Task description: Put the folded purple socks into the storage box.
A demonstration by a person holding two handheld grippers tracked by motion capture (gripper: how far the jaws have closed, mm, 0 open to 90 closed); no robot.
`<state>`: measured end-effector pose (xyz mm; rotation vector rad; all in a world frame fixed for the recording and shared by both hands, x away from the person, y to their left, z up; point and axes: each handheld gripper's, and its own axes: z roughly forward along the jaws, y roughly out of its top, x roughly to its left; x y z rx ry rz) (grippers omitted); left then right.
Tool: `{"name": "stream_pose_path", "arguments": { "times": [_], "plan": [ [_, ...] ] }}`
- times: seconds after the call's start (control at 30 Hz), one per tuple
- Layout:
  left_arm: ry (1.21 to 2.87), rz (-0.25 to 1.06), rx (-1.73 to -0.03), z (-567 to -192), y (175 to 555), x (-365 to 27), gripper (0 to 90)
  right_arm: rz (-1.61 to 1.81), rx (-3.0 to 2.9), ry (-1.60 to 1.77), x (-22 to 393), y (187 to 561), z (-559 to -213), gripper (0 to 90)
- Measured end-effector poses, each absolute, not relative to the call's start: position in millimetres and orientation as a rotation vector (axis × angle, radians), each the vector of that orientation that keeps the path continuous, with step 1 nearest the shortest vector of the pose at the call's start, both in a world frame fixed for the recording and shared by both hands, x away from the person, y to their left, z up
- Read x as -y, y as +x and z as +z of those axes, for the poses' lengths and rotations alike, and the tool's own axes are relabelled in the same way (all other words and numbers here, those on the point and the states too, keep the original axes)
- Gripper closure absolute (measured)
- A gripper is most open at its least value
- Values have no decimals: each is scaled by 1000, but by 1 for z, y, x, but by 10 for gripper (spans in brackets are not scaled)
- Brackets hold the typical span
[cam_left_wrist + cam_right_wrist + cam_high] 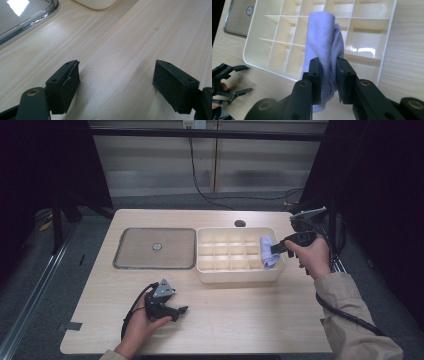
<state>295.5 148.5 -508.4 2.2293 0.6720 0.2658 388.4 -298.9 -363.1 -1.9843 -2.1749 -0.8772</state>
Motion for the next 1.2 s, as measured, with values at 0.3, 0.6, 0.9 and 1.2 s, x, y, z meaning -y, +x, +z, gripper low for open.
{"name": "stream_pose_path", "arguments": {
  "times": [0.3, 0.6, 0.9, 1.2],
  "plan": [
    [2229, 266, -672, -509, 295, -148, 209, -816, 2161, -2024, 306, 393, -377, 755],
    [2228, 267, -671, -509, 295, -148, 209, -780, 2165, -2046, 310, 395, -382, 755],
    [2225, 261, -676, -509, 295, -148, 209, -736, 2182, -2048, 310, 397, -389, 755],
    [2224, 262, -677, -509, 295, -148, 209, -702, 2204, -2056, 310, 399, -395, 756]
  ]
}}
